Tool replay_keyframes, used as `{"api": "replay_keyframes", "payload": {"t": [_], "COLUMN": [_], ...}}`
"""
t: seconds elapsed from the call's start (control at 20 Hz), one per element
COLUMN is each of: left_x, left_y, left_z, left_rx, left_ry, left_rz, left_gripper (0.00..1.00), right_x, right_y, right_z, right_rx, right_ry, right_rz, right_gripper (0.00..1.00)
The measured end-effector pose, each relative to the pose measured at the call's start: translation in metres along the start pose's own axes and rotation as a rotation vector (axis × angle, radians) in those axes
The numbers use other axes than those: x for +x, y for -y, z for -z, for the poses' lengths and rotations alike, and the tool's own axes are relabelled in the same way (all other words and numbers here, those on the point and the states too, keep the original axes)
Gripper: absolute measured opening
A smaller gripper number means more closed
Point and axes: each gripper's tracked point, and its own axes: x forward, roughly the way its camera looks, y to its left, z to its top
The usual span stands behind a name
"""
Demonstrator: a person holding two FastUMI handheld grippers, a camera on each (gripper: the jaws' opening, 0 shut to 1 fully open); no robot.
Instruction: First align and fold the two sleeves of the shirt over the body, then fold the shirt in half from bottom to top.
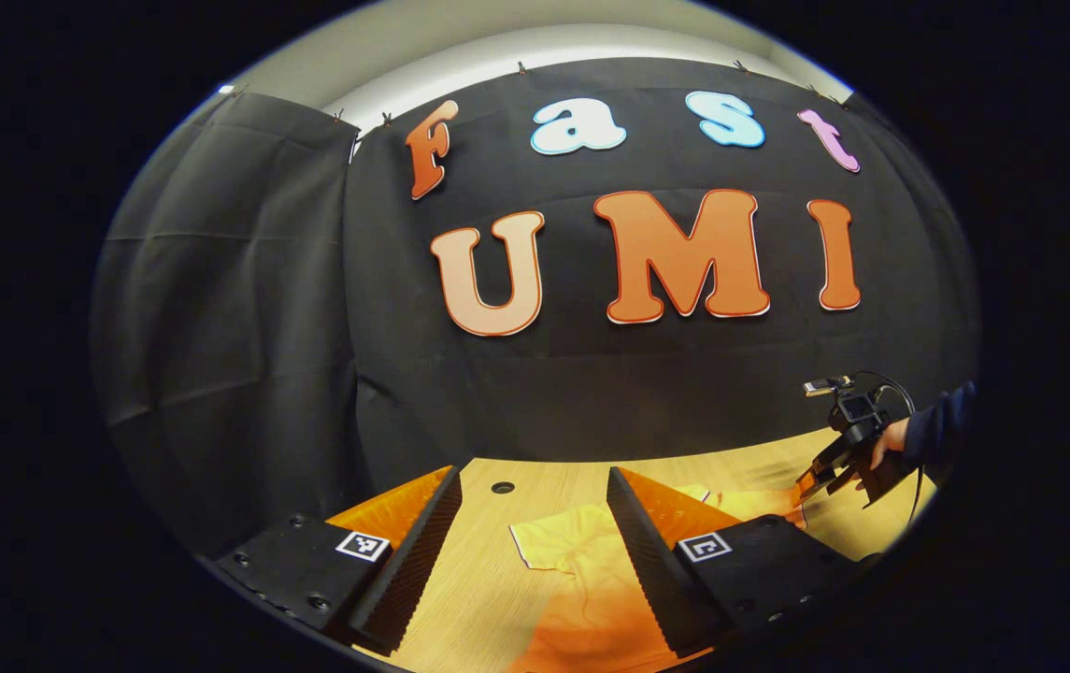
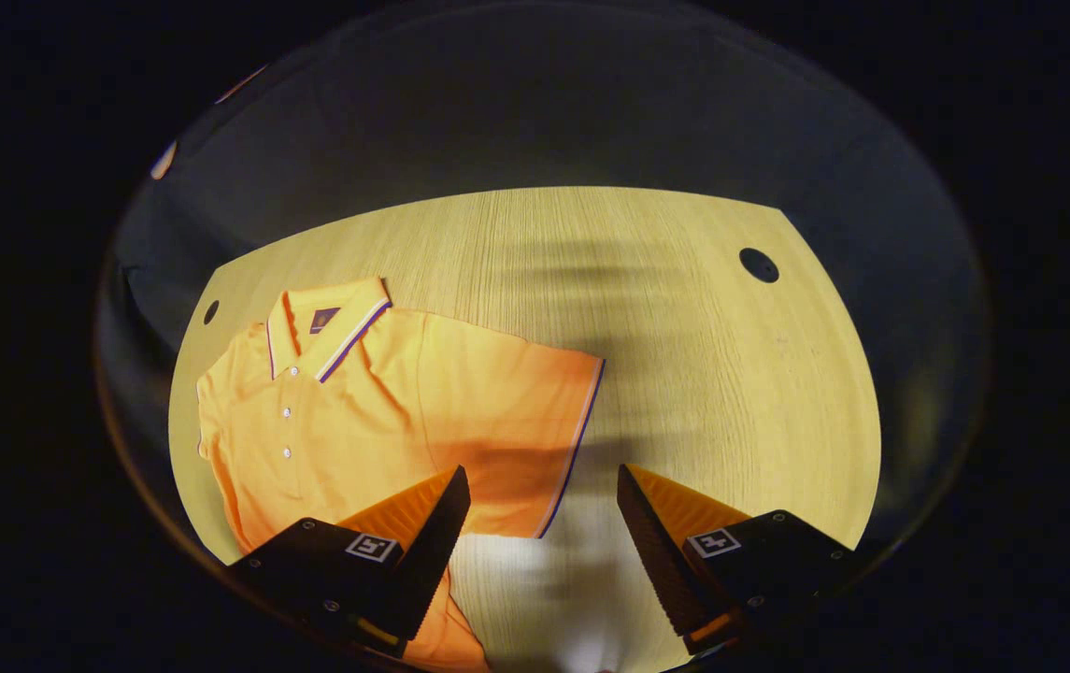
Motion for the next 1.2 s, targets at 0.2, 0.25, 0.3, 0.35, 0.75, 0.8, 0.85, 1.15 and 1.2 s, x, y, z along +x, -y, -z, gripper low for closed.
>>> {"api": "replay_keyframes", "payload": {"t": [0.2,0.25,0.3,0.35,0.75,0.8,0.85,1.15,1.2], "left_x": [-0.007,-0.009,-0.008,-0.007,-0.006,-0.006,-0.005,-0.001,0.002], "left_y": [-0.005,-0.009,-0.009,-0.01,-0.012,-0.012,-0.012,-0.009,-0.008], "left_z": [0.012,0.011,0.011,0.012,0.019,0.021,0.022,0.021,0.022], "left_rx": [0.006,0.004,0.002,-0.002,0.0,0.0,-0.001,-0.002,-0.004], "left_ry": [-0.039,-0.044,-0.047,-0.053,-0.094,-0.097,-0.1,-0.107,-0.112], "left_rz": [-0.039,-0.055,-0.072,-0.086,-0.097,-0.093,-0.093,-0.091,-0.091], "left_gripper": [0.96,0.96,0.96,0.96,0.96,0.96,0.97,0.96,0.96], "right_x": [0.029,0.033,0.037,0.04,0.056,0.056,0.057,0.043,0.036], "right_y": [0.005,0.005,0.006,0.005,-0.001,-0.001,-0.003,-0.029,-0.036], "right_z": [0.003,0.002,0.001,0.001,0.002,0.0,-0.002,-0.03,-0.035], "right_rx": [0.009,-0.005,-0.018,-0.03,-0.058,-0.066,-0.062,-0.045,-0.056], "right_ry": [-0.074,-0.08,-0.087,-0.096,-0.166,-0.153,-0.14,-0.028,-0.021], "right_rz": [0.026,0.036,0.046,0.049,0.03,0.026,0.021,-0.099,-0.12], "right_gripper": [0.93,0.9,0.88,0.87,0.71,0.58,0.5,0.06,0.06]}}
